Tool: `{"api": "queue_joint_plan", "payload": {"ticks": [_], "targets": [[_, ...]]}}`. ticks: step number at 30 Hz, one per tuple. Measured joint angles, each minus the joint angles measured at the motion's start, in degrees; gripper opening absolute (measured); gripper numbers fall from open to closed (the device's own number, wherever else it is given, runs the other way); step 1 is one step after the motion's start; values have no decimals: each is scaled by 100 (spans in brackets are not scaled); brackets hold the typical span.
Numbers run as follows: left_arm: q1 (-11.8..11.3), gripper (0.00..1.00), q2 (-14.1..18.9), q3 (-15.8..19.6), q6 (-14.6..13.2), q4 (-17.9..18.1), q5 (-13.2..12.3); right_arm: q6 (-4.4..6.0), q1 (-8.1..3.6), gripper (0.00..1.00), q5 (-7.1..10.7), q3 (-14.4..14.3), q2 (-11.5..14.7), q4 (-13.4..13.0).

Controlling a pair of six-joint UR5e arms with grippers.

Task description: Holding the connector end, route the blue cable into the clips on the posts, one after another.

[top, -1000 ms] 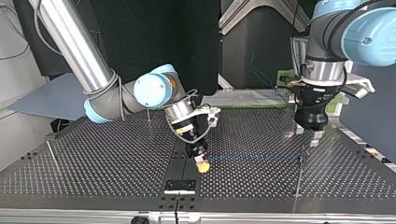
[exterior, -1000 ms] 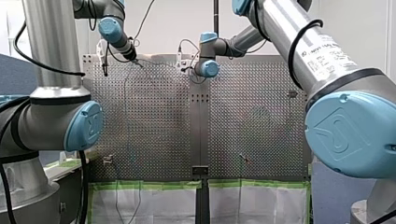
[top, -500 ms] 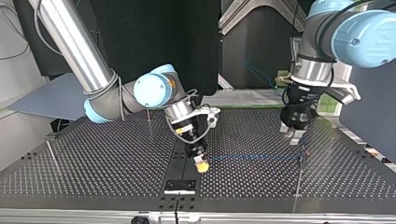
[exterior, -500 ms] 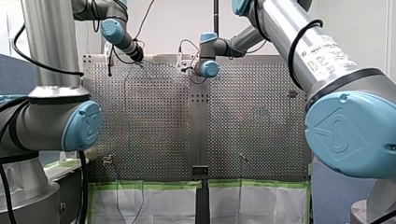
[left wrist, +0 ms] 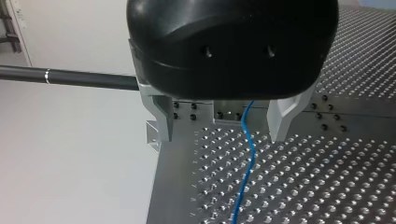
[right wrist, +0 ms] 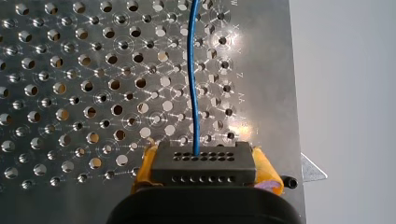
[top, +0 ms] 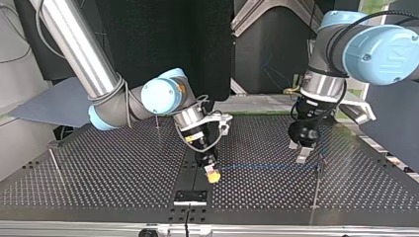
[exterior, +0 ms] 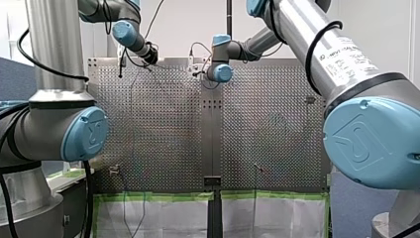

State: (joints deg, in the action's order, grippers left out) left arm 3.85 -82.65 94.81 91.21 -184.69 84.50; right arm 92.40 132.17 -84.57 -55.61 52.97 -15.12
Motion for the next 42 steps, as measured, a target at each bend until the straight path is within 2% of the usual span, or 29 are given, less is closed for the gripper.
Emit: {"api": "queue_joint_plan", "payload": {"ticks": [10, 22, 28, 35, 42], "targets": [[108, 99, -306, -140, -164, -17, 213, 10, -9, 0, 1, 1, 0, 0], [265, 99, -713, -538, -240, 86, 471, 9, -2, 0, 1, 0, 6, 4], [342, 99, -979, -663, -410, 152, 702, 16, -2, 0, 1, 1, 14, 8], [426, 99, -1064, -922, -438, 322, 1011, 16, -6, 0, 1, 4, 17, 4], [478, 99, -1208, -999, -497, 294, 1166, 17, -9, 0, 7, 7, 22, 10]]}}
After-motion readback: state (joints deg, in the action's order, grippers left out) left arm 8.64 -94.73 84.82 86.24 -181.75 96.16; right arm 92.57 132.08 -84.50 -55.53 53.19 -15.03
